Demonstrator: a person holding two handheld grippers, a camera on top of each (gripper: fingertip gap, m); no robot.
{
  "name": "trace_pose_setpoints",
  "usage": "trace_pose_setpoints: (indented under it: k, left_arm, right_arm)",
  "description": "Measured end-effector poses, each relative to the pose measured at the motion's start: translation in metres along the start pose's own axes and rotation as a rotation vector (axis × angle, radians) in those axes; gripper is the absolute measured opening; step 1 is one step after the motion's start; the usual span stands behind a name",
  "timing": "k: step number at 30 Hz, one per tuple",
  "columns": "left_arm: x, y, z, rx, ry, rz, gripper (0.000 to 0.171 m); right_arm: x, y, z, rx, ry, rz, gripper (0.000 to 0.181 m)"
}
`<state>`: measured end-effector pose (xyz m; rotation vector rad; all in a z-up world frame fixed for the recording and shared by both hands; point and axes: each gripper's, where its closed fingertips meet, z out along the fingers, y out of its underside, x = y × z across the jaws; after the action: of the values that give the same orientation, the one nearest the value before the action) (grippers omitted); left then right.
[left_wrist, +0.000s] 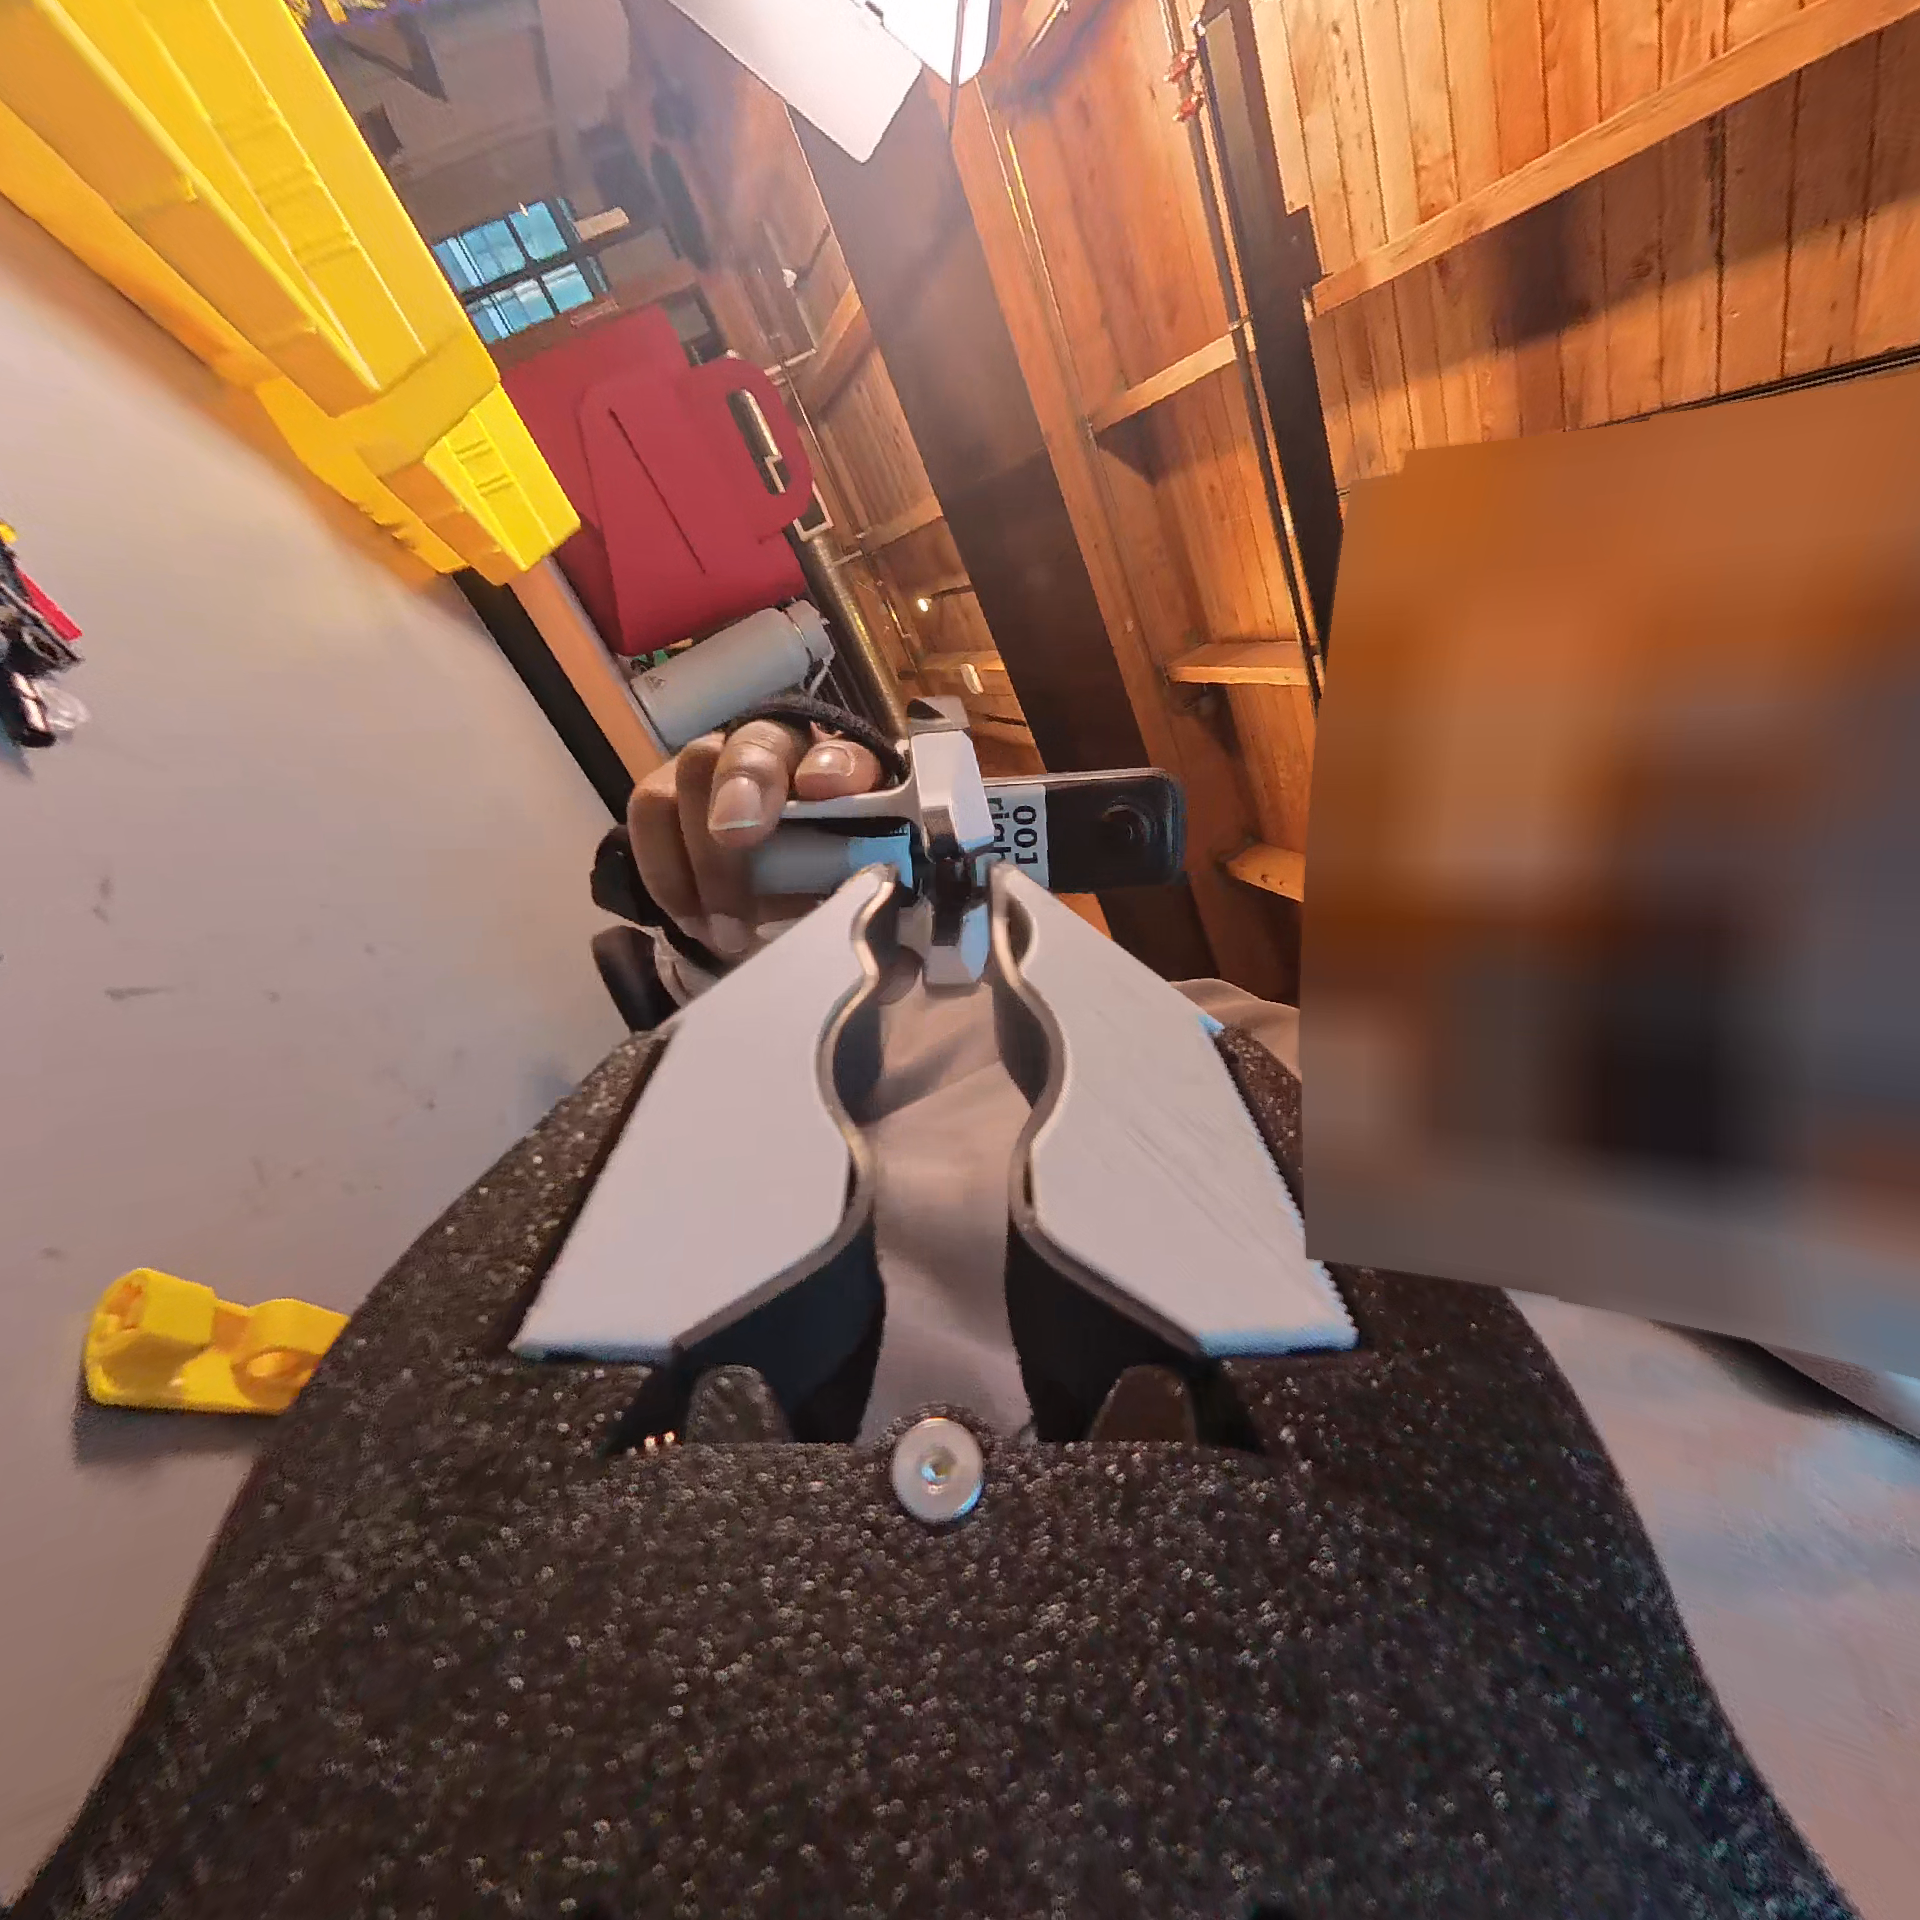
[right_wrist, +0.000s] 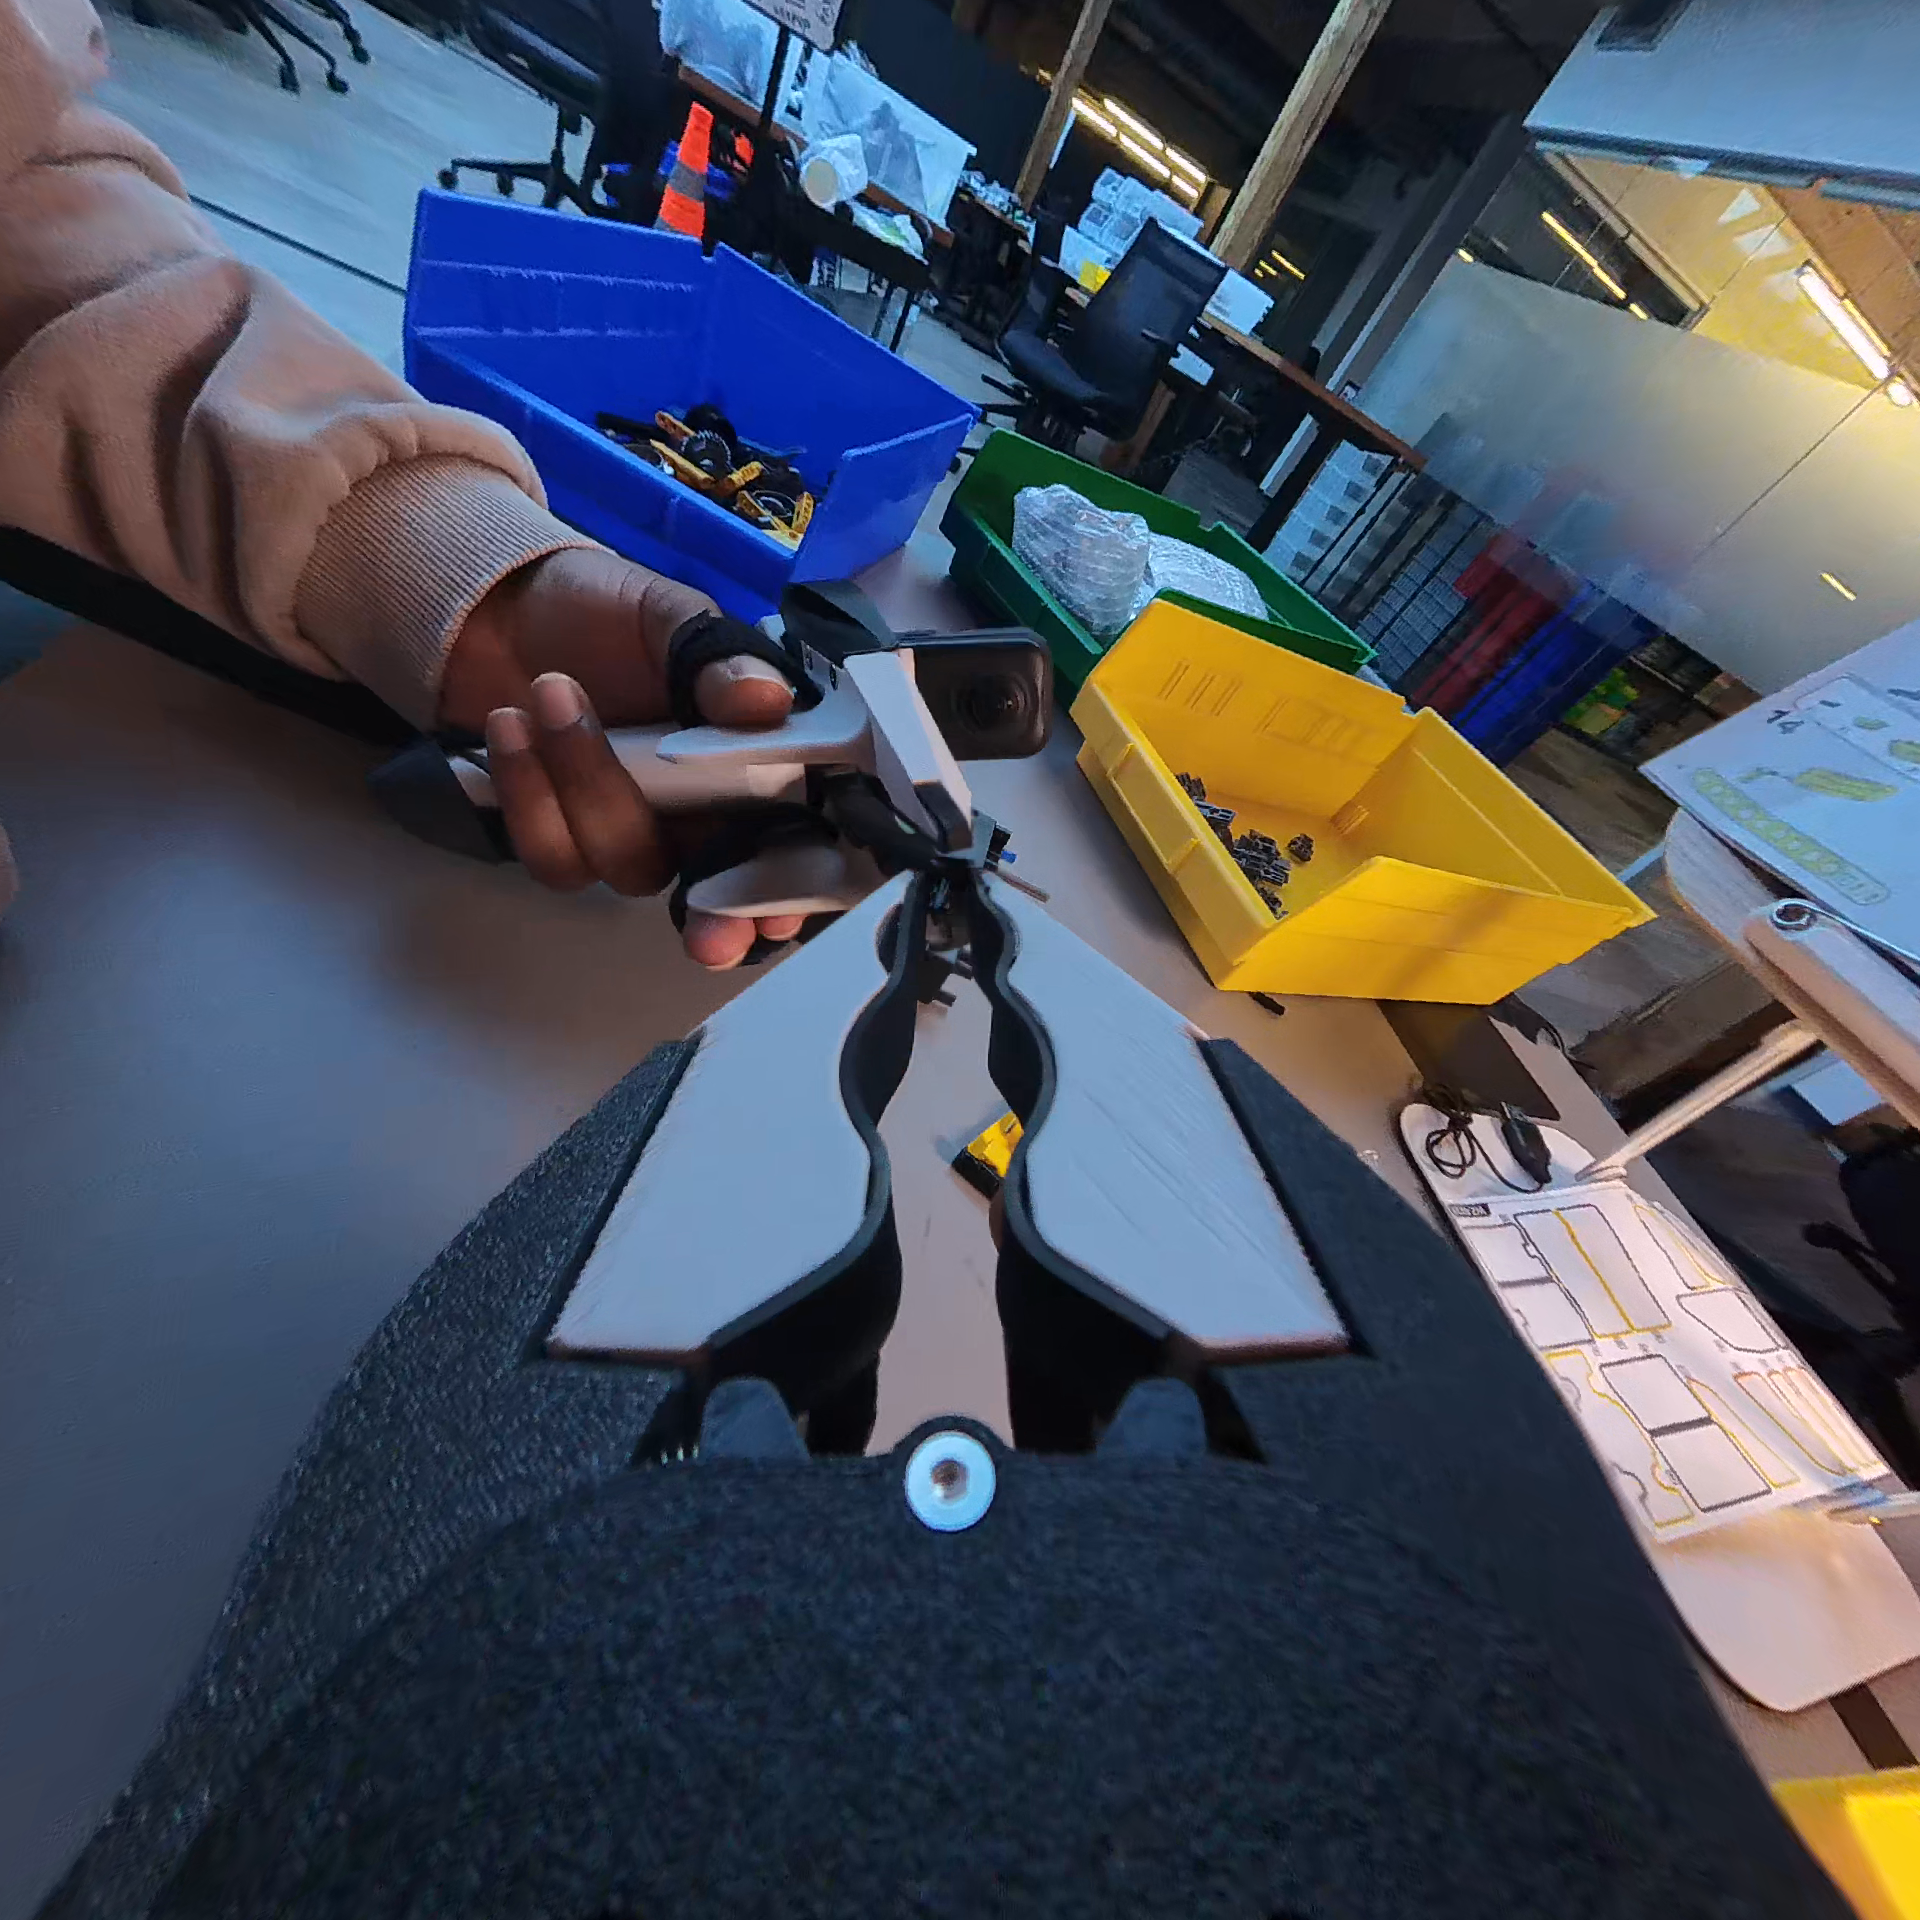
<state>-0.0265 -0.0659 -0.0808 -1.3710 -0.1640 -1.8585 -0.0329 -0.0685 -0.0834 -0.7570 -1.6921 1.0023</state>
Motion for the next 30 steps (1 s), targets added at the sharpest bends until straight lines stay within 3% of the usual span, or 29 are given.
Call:
trace_pose_setpoints:
  k: [1, 4, 8, 11, 14, 19, 25, 30]
  left_arm:
    - [0.002, -0.003, -0.001, 0.01, -0.001, 0.02, 0.025]
    - [0.008, -0.01, -0.004, 0.029, -0.018, 0.093, 0.034]
    - [0.001, -0.007, -0.008, -0.039, -0.164, 0.265, 0.037]
    - [-0.008, -0.006, -0.013, -0.109, -0.31, 0.415, 0.039]
    - [-0.019, -0.006, -0.019, -0.169, -0.44, 0.537, 0.043]
    - [-0.024, -0.001, -0.02, -0.19, -0.463, 0.529, 0.045]
    - [-0.032, 0.004, -0.021, -0.237, -0.5, 0.564, 0.044]
    - [-0.043, 0.013, -0.022, -0.322, -0.565, 0.636, 0.045]
  right_arm:
    - [0.002, -0.001, -0.002, 0.015, 0.0, 0.019, 0.006]
    - [0.012, 0.0, -0.008, 0.027, 0.019, 0.063, 0.006]
    - [0.045, 0.016, -0.022, -0.026, 0.139, 0.055, 0.006]
    - [0.114, 0.051, -0.053, -0.141, 0.384, 0.047, 0.006]
    - [0.197, 0.091, -0.103, -0.257, 0.654, 0.062, 0.007]
    - [0.29, 0.116, -0.179, -0.334, 0.938, 0.063, 0.006]
    - [0.35, 0.133, -0.239, -0.382, 1.069, 0.144, 0.007]
    - [0.373, 0.159, -0.271, -0.426, 1.091, 0.233, 0.007]
